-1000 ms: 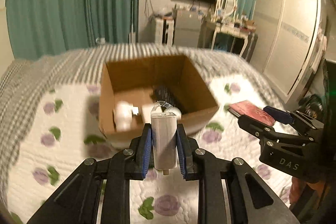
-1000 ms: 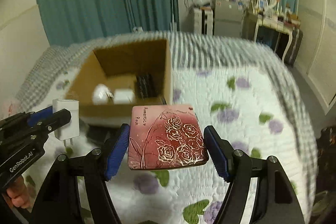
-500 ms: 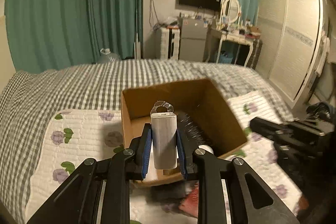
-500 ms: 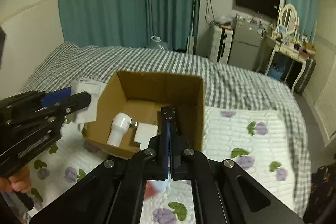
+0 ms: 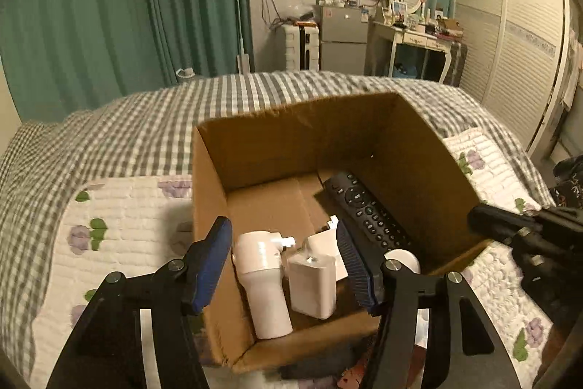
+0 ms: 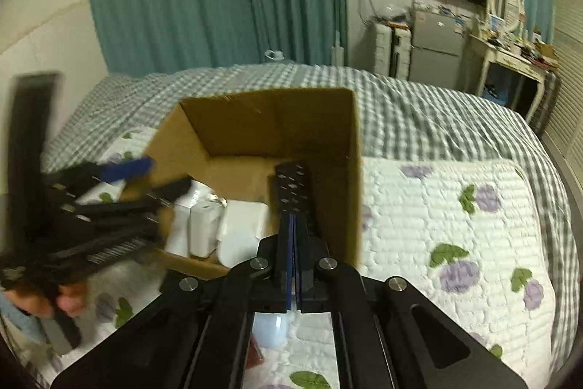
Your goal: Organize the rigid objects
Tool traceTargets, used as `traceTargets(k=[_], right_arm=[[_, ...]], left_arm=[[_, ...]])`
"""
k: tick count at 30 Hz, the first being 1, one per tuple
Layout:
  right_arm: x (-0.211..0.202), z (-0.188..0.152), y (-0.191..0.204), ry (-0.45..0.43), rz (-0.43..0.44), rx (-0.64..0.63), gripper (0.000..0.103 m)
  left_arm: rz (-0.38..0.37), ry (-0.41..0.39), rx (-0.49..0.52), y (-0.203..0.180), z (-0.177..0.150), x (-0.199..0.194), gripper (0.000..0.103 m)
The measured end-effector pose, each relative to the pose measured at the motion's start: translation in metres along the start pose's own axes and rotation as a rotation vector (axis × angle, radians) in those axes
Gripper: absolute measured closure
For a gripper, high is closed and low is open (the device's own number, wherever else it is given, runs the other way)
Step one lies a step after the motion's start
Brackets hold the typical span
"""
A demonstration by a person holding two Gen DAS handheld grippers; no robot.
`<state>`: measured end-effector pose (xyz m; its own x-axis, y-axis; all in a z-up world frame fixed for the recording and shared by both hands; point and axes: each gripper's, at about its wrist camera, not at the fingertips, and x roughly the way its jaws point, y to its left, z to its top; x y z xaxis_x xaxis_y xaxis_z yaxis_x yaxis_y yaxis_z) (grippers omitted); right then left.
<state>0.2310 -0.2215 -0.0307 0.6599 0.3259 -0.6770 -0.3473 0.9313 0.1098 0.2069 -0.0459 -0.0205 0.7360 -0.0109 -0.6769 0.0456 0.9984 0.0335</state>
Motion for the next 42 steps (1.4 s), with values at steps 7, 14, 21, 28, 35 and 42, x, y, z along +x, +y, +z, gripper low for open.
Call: traceTargets(k=[7, 14, 21, 28, 35, 42], right_arm=[[-0.035, -0.011, 0.008, 0.015, -0.042, 0.013, 0.046], [-0.058, -0.041, 0.047, 0.009, -0.057, 0.005, 0.007], [-0.009, -0.08, 0.084, 0.12, -0.066, -0.04, 0.007], [0.04, -0.107, 0.094, 0.213, -0.091, -0.1, 0.007], [0.066, -0.109, 0.091, 0.272, -0.135, -0.11, 0.01], [0.034, -0.104, 0.081, 0.178, -0.101, -0.068, 0.019]], left_arm=[[0.012, -0.015, -0.05, 0.015, -0.013, -0.064, 0.039], [0.024, 0.009, -0.099, 0.038, -0.058, -0.102, 0.038], [0.06, 0.06, -0.033, 0.046, -0.112, -0.083, 0.037], [0.074, 0.131, -0.048, 0.062, -0.136, -0.043, 0.037], [0.064, 0.173, -0.085, 0.064, -0.14, -0.022, 0.037], [0.08, 0.175, -0.04, 0.047, -0.14, -0.027, 0.037]])
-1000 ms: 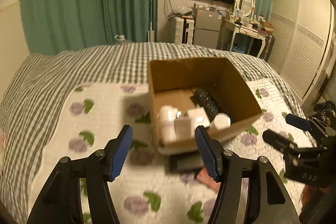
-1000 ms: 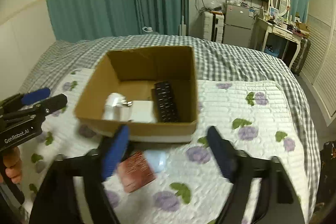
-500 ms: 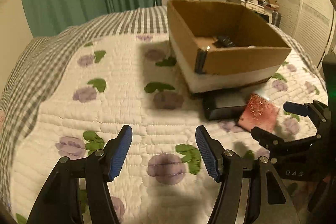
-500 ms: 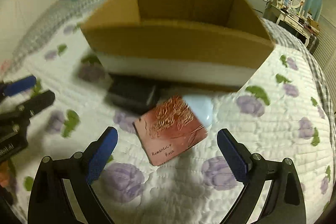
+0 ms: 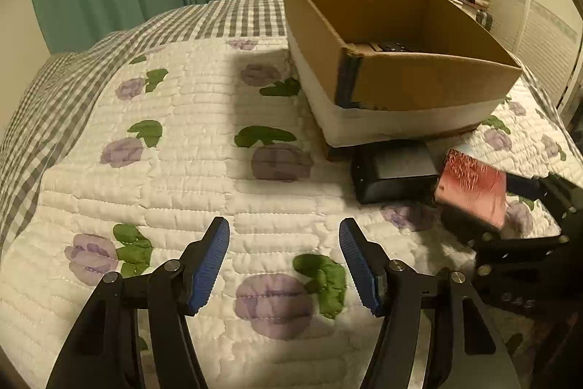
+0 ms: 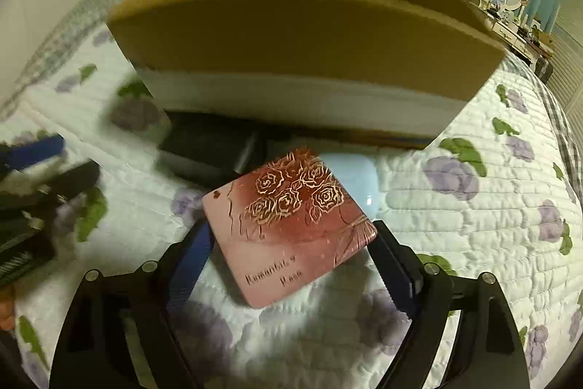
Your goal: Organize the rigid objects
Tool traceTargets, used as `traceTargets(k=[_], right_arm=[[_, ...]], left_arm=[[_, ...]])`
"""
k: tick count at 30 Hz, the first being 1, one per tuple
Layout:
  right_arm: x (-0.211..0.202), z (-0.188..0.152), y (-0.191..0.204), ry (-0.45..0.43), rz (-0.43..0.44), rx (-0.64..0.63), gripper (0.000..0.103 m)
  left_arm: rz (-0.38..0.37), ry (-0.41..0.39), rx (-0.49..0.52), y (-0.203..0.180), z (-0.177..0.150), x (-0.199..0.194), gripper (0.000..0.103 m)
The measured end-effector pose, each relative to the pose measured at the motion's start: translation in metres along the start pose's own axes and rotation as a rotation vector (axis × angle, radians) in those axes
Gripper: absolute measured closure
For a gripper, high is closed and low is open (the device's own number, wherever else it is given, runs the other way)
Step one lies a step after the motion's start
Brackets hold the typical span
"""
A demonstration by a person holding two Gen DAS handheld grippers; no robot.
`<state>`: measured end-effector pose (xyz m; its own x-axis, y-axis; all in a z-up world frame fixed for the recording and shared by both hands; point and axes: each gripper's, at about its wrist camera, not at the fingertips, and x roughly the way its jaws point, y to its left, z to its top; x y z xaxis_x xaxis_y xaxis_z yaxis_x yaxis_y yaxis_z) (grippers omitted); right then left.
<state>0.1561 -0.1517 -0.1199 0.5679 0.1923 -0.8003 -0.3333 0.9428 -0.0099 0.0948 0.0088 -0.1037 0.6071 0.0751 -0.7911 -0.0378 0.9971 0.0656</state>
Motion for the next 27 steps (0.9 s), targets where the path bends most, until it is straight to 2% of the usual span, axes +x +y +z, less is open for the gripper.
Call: traceTargets(k=[3, 13, 19, 23, 27], right_arm=[[-0.011, 0.001, -0.007, -0.012, -0.002, 0.009, 0.024], [-0.019, -0.006, -0.026, -0.039, 0.038, 0.066, 0.026], [-0.025, -0.002, -0.052, -0.05, 0.015, 0.107, 0.026], [-0.024, 0.0, -0.068, -0.048, -0.007, 0.137, 0.026], [-0.017, 0.0, -0.076, -0.032, 0.012, 0.161, 0.026]], left_arm=[[-0.003, 0.001, 0.014, -0.008, 0.002, -0.002, 0.037], [-0.01, 0.022, 0.058, -0.035, 0.007, 0.003, 0.037], [-0.094, 0.032, 0.015, -0.048, 0.025, 0.011, 0.037], [-0.109, 0.038, 0.025, -0.064, 0.032, 0.021, 0.037], [-0.109, 0.054, 0.042, -0.074, 0.035, 0.032, 0.037]])
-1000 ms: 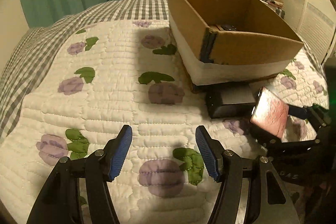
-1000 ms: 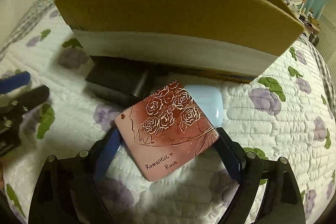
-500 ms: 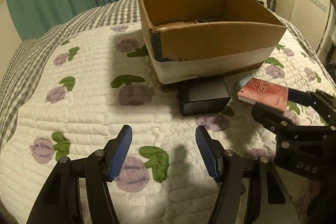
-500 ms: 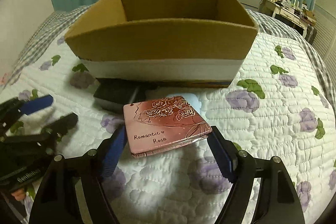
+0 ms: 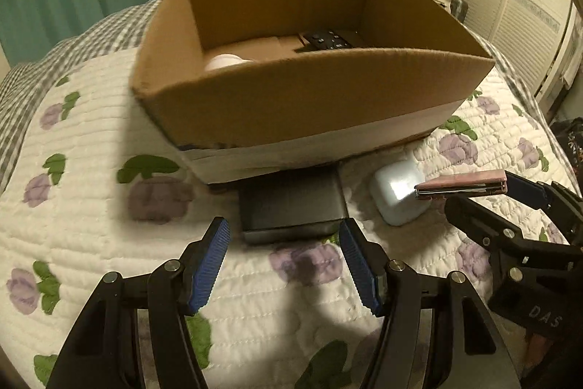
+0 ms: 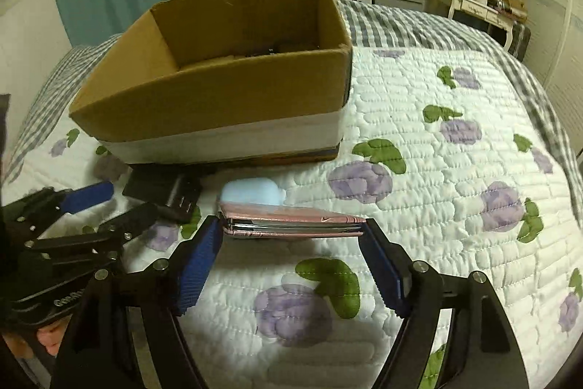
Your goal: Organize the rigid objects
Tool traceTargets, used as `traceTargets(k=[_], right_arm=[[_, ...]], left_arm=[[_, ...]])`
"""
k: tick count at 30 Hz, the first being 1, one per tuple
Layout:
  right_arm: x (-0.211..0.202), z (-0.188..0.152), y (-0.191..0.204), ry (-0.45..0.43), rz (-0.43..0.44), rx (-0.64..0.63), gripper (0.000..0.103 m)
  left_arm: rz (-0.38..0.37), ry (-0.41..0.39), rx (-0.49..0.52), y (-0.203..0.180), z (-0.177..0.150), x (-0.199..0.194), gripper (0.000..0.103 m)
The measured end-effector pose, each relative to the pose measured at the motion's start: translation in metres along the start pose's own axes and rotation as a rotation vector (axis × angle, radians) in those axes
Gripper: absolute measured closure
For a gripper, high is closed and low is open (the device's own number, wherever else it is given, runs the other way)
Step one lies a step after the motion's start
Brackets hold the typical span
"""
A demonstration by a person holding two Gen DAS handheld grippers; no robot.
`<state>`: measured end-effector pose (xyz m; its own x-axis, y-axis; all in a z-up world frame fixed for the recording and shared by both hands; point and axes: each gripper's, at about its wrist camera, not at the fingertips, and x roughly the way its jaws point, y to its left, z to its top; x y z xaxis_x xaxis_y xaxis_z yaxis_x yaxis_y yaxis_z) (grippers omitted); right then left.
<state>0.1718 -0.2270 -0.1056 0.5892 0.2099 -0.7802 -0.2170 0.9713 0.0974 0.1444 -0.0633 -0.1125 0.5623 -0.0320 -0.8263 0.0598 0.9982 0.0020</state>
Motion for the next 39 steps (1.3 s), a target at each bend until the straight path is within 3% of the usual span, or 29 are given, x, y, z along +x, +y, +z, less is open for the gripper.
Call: traceTargets(k=[4, 8, 12, 18, 26, 35, 39], right_arm=[[0.007, 0.001, 0.002, 0.034, 0.033, -0.046, 0.025], [0.014, 0.001, 0.001, 0.054, -0.008, -0.048, 0.018], [0.017, 0.001, 0.002, 0.063, -0.05, -0.059, 0.018], [0.017, -0.002, 0.009, 0.077, -0.021, -0.112, 0.018], [0.011, -0.001, -0.005, 0.07, -0.005, -0.106, 0.018], [0.015, -0.005, 0.009, 0.084, 0.033, -0.206, 0.018], [0.037, -0.014, 0.026, 0.155, -0.059, -0.3, 0.018]], left_arm=[[-0.011, 0.001, 0.015, -0.004, 0.004, 0.006, 0.035], [-0.026, 0.0, 0.006, -0.003, 0.004, 0.007, 0.034], [-0.041, -0.001, -0.014, 0.001, 0.003, 0.005, 0.034], [-0.043, 0.012, -0.009, 0.0, 0.007, 0.01, 0.033], [0.014, 0.063, 0.015, -0.007, 0.018, 0.039, 0.03], [0.009, 0.03, 0.002, 0.002, -0.001, 0.011, 0.032], [0.022, 0.021, -0.051, 0.013, -0.007, -0.002, 0.032]])
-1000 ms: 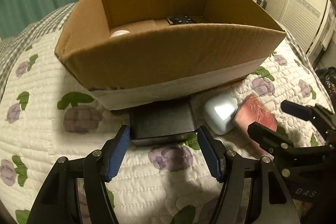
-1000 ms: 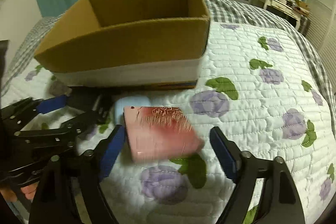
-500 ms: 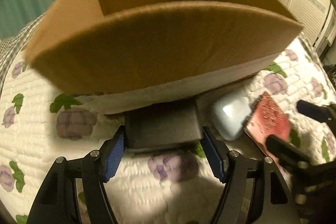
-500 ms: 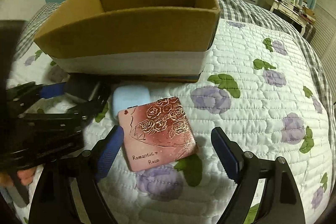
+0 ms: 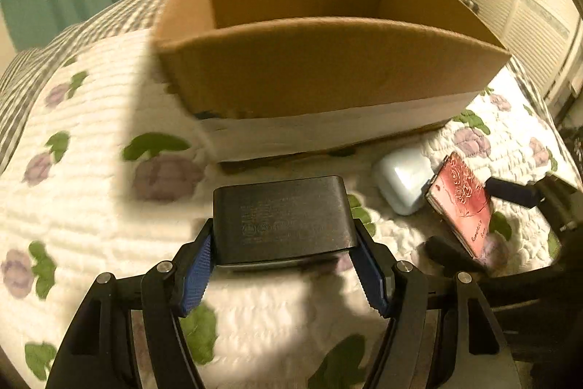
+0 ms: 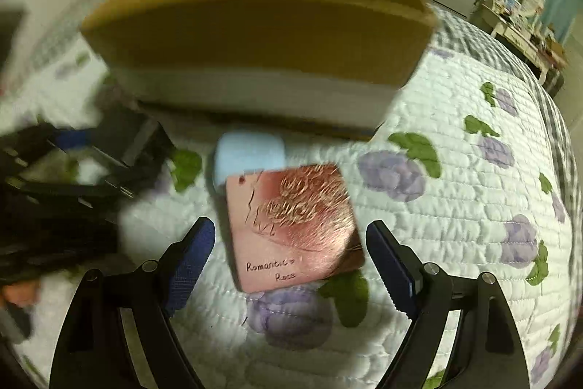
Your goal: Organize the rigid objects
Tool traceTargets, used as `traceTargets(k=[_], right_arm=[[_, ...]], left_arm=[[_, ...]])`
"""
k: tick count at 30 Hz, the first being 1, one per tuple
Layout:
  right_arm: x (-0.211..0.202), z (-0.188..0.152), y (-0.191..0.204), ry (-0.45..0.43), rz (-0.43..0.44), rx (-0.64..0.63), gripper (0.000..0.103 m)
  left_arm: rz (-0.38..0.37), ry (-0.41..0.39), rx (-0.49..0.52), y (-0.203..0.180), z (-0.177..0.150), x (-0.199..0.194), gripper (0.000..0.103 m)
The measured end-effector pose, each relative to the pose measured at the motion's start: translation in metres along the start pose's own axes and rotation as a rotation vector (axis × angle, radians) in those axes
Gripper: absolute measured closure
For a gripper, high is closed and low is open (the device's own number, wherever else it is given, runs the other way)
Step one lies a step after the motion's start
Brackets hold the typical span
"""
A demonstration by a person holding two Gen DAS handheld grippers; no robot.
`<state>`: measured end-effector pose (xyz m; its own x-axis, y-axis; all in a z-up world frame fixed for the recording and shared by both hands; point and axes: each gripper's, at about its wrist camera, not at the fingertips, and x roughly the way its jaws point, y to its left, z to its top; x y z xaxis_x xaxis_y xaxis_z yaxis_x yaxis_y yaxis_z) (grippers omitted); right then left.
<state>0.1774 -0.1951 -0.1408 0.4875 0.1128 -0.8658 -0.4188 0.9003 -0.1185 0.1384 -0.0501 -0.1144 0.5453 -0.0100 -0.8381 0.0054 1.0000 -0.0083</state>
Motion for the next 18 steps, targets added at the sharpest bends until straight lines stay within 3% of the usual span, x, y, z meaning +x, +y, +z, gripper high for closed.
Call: traceTargets(k=[1, 3, 6, 7, 8, 9, 18], right_arm=[[0.002, -0.001, 0.003, -0.003, -0.017, -0.01, 0.018], [-0.004, -0.001, 0.005, -0.027, -0.027, -0.02, 0.032], [-0.017, -0.002, 0.004, -0.083, -0.064, -0.011, 0.034], [-0.024, -0.002, 0.002, -0.111, -0.042, 0.003, 0.042], [-0.032, -0.001, -0.001, -0.144, -0.023, 0.019, 0.078], [-0.04, 0.002, -0.006, -0.17, -0.05, 0.04, 0.083], [-0.031, 0.011, -0.013, -0.154, -0.039, 0.052, 0.087]], left_arm=[[0.001, -0.005, -0.009, 0.002, -0.001, -0.003, 0.032], [-0.003, -0.013, -0.012, 0.002, -0.006, -0.008, 0.032], [0.0, -0.026, 0.001, 0.0, -0.004, -0.015, 0.033], [0.004, -0.033, 0.008, -0.002, -0.005, -0.019, 0.034], [0.004, -0.037, 0.013, -0.005, -0.006, -0.021, 0.034], [-0.002, -0.041, 0.014, -0.008, -0.006, -0.023, 0.035], [-0.041, -0.044, 0.042, -0.013, -0.008, -0.016, 0.035]])
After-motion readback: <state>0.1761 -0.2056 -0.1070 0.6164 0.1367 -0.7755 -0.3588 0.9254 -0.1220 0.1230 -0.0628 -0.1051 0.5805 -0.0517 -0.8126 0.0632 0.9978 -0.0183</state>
